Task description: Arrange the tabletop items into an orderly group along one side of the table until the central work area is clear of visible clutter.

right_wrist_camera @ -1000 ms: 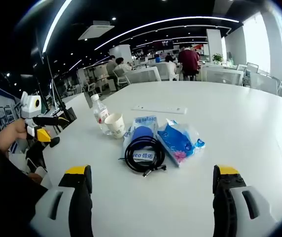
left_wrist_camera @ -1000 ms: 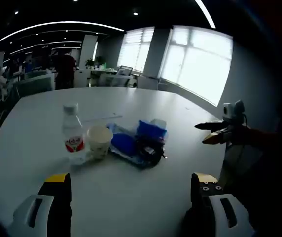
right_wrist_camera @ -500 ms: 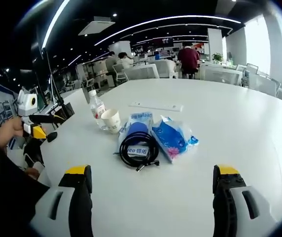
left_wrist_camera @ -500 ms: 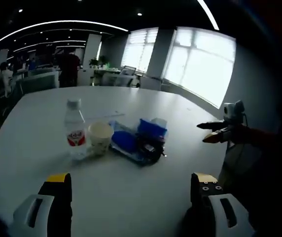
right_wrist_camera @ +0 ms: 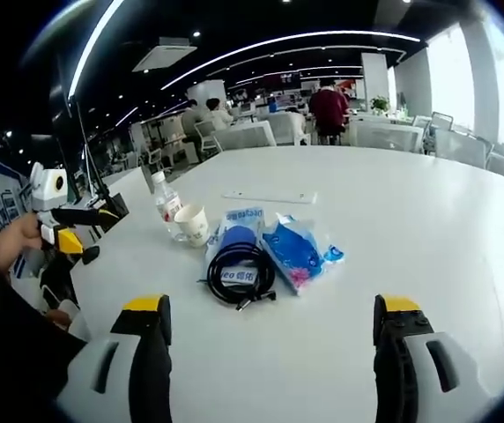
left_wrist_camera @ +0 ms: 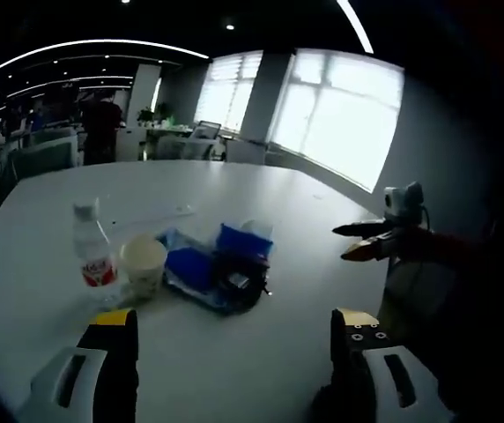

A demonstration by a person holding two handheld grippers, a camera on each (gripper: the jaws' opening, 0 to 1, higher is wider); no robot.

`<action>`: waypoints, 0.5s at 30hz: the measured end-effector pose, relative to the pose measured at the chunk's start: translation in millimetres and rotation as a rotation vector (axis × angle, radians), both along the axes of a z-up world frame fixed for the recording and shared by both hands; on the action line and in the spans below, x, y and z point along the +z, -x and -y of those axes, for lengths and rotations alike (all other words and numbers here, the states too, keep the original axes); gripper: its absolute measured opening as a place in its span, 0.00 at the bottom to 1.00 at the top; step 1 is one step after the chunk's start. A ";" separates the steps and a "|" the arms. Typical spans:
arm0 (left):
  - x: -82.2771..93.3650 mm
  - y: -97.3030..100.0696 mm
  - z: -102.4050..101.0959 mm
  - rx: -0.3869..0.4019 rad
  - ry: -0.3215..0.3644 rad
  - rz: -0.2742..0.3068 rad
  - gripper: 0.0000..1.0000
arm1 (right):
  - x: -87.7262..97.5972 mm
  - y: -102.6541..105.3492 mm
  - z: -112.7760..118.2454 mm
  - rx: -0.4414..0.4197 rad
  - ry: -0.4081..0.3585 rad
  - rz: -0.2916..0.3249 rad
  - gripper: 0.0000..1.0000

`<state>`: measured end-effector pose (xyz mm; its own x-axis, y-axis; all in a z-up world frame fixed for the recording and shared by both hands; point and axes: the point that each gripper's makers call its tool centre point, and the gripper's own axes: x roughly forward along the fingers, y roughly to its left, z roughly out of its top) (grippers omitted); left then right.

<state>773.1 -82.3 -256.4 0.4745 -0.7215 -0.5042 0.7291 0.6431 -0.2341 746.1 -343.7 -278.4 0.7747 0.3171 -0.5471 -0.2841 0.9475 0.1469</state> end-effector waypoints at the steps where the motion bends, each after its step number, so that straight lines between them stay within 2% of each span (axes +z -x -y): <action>1: 0.5 -0.6 7.3 -0.010 0.000 0.003 0.87 | -1.1 -0.5 1.6 -0.004 -0.001 0.000 0.91; 5: 3.0 0.9 35.2 -0.061 0.025 0.025 0.87 | -5.0 -2.0 4.2 -0.020 -0.010 -0.007 0.88; 7: 0.6 2.9 49.4 -0.087 0.025 0.010 0.85 | -6.6 -2.3 5.3 -0.030 -0.012 -0.012 0.86; 10: -1.0 3.2 64.3 -0.114 0.009 0.012 0.84 | -9.9 -3.5 7.4 -0.040 -0.018 -0.017 0.83; 12: -3.9 2.1 72.4 -0.144 -0.031 0.026 0.82 | -12.2 -4.4 8.0 -0.047 -0.021 -0.025 0.82; 15: -3.2 -2.1 87.2 -0.168 -0.030 0.024 0.79 | -14.0 -7.9 10.4 -0.058 -0.029 -0.027 0.80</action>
<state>775.2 -169.5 -259.6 0.3604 -0.7763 -0.5171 0.8320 0.5182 -0.1980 754.0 -354.1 -292.4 0.7771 0.2883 -0.5595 -0.2248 0.9574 0.1810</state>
